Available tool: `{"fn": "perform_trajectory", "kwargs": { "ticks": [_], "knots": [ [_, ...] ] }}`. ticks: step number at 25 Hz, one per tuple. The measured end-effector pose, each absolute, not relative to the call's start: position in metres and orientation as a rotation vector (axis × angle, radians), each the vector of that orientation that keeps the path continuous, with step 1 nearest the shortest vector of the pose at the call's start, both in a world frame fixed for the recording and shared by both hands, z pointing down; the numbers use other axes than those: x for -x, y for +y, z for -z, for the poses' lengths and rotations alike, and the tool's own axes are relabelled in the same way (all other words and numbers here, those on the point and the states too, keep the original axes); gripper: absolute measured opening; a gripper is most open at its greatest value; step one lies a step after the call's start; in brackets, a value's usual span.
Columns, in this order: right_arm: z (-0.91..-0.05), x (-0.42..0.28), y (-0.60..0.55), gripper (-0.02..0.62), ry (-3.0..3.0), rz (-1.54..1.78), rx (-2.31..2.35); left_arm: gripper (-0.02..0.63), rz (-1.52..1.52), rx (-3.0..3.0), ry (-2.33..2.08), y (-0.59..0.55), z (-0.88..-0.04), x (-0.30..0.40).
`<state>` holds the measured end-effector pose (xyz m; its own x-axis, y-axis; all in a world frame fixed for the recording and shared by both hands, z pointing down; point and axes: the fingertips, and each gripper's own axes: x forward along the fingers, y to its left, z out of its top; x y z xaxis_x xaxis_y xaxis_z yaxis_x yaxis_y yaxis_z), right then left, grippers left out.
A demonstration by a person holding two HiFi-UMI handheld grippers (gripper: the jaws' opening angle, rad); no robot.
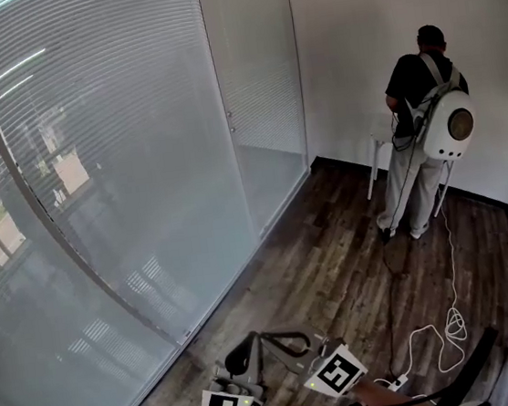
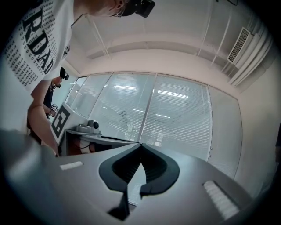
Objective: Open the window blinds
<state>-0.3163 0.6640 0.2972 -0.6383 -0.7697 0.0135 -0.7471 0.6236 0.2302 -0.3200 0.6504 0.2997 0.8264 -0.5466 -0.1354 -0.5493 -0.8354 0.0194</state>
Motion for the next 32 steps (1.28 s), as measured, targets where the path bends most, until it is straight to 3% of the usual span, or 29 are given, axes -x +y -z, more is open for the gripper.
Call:
{"fn": "perform_trajectory", "kwargs": {
  "ticks": [24, 32],
  "knots": [
    [-0.319, 0.234, 0.487, 0.003, -2.660, 0.266, -1.306, -0.011, -0.215, 3.048, 0.839, 0.473, -0.322, 0.236],
    [-0.341, 0.249, 0.406, 0.003, -2.647, 0.304, -1.265, -0.011, -0.307, 3.042, 0.892, 0.392, -0.345, 0.252]
  ]
}}
